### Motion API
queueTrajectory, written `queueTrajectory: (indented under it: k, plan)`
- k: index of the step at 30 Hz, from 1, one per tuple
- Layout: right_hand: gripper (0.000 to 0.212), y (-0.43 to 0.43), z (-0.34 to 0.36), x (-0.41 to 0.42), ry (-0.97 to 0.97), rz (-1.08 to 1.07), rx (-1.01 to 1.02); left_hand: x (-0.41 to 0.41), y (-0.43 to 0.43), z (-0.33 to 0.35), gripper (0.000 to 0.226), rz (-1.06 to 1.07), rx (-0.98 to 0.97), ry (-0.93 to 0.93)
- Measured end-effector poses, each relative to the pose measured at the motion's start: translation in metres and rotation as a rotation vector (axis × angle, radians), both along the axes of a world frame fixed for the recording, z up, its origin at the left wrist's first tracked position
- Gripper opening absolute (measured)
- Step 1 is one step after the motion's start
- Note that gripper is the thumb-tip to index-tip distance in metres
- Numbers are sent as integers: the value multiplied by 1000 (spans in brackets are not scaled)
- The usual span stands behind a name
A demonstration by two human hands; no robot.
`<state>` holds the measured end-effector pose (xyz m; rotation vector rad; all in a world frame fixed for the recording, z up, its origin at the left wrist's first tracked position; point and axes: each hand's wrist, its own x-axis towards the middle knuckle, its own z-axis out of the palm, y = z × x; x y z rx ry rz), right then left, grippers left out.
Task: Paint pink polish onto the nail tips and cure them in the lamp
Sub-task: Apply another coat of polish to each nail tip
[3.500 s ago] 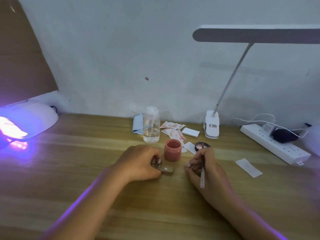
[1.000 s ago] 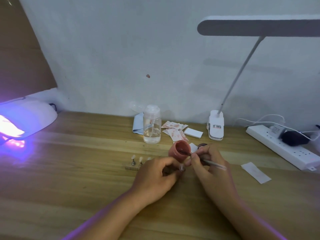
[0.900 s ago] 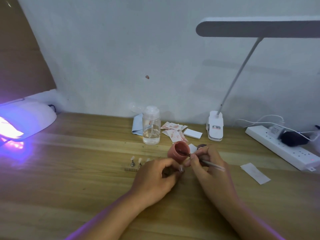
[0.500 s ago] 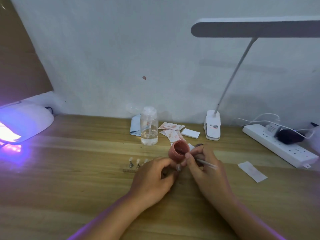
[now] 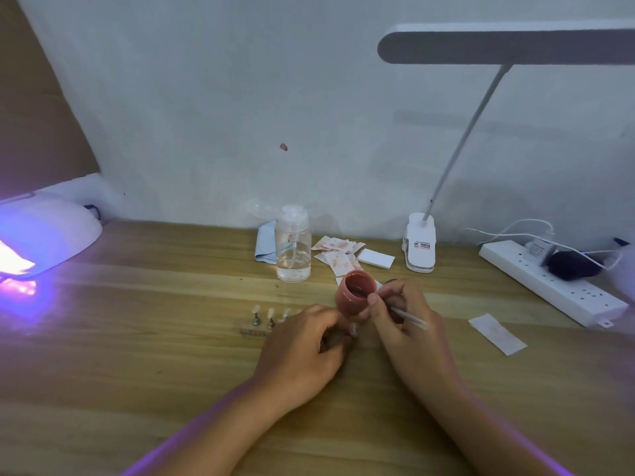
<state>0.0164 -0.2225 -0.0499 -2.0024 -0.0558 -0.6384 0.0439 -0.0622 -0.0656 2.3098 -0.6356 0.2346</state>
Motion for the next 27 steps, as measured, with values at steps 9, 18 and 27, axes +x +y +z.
queueTrajectory:
  k: [9, 18, 27]
  plan:
    - [11, 2, 4, -4, 5, 42, 147, 2, 0, 4, 17, 26, -16, 29]
    - [18, -3, 16, -11, -30, 17, 544, 0, -1, 4, 20, 19, -55, 84]
    - [9, -3, 13, -12, 145, 152, 661, -1, 0, 8, 7, 23, -57, 80]
